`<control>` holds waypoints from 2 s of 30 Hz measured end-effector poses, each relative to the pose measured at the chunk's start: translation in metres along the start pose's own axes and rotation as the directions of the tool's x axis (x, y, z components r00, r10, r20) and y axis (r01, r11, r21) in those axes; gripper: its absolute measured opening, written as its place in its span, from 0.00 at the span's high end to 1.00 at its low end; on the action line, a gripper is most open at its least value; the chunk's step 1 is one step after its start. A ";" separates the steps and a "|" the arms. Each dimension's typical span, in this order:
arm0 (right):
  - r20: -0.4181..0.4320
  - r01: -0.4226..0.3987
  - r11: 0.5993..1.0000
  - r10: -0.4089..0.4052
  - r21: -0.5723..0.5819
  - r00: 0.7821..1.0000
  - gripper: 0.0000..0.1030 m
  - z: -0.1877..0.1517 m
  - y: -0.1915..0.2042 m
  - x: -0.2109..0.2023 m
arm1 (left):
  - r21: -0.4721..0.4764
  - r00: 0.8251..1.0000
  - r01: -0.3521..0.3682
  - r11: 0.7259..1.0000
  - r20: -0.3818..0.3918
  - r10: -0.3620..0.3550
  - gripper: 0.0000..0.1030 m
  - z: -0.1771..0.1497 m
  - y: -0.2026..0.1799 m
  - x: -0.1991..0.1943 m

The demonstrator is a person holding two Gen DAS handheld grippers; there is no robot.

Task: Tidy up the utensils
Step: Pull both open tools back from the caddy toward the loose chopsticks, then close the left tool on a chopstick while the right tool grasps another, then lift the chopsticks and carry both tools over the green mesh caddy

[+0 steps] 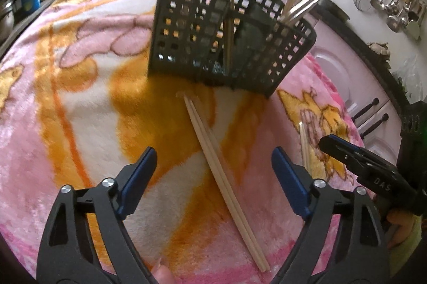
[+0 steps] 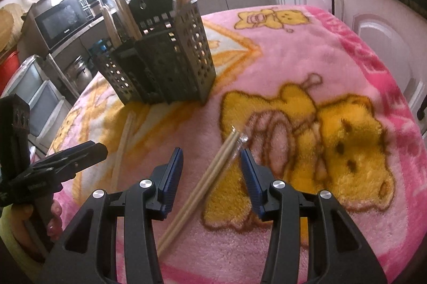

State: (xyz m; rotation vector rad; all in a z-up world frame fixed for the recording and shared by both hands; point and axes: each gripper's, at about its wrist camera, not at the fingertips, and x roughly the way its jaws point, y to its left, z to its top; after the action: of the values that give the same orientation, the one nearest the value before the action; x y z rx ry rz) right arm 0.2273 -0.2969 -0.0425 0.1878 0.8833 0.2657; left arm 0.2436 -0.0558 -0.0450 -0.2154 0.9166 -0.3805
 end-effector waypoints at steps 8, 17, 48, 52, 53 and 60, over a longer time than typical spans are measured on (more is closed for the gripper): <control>-0.038 -0.017 0.999 0.018 0.034 0.999 0.58 -0.002 -0.010 0.011 | -0.025 0.998 0.002 1.000 -0.055 -0.004 0.39 0.007 -0.002 0.019; -0.109 -0.043 0.998 0.047 0.041 0.993 0.59 0.003 -0.008 0.030 | -0.034 0.993 -0.056 0.998 -0.107 0.052 0.57 0.031 -0.001 0.041; -0.152 -0.077 0.996 0.084 0.052 0.985 0.94 0.044 0.006 0.057 | -0.067 0.996 0.005 0.998 -0.090 -0.011 0.96 0.045 0.033 0.024; -0.082 -0.134 0.991 0.134 0.011 0.988 0.95 0.048 0.023 0.039 | -0.036 0.999 0.010 0.999 -0.035 -0.012 0.97 0.050 0.027 0.006; -0.060 -0.143 0.990 0.142 -0.006 0.988 0.95 0.050 0.028 0.033 | -0.031 1.000 0.014 0.999 -0.016 -0.014 0.97 0.052 0.026 -0.001; 0.066 -0.162 0.981 0.169 -0.105 0.983 0.95 0.069 0.057 -0.001 | 0.012 0.993 0.010 1.000 0.117 -0.011 0.98 0.068 0.017 -0.046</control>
State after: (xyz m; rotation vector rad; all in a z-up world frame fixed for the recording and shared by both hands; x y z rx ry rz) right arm 0.2722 -0.2463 0.0170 0.1779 0.7791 0.4542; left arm 0.2769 -0.0202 0.0234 -0.2295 0.7978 -0.3787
